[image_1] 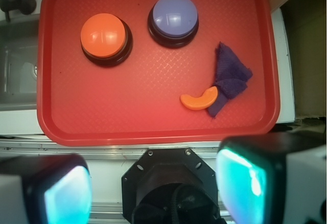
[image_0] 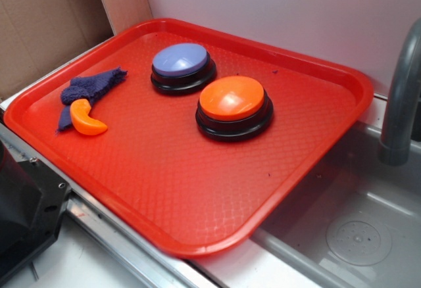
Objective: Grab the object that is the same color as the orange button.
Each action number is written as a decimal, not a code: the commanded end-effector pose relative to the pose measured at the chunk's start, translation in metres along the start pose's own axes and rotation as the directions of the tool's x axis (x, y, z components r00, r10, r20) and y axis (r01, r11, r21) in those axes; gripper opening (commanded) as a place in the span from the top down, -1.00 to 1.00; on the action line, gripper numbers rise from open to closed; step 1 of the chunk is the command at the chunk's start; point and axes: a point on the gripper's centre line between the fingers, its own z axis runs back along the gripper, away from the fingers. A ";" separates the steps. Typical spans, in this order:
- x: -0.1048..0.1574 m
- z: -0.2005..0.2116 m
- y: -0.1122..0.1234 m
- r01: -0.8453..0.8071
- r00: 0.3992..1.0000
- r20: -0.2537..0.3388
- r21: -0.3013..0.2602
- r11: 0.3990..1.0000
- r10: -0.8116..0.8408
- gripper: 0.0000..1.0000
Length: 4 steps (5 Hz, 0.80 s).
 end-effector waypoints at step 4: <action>0.021 -0.047 0.040 -0.347 0.935 -0.047 0.070 0.935 0.351 -1.00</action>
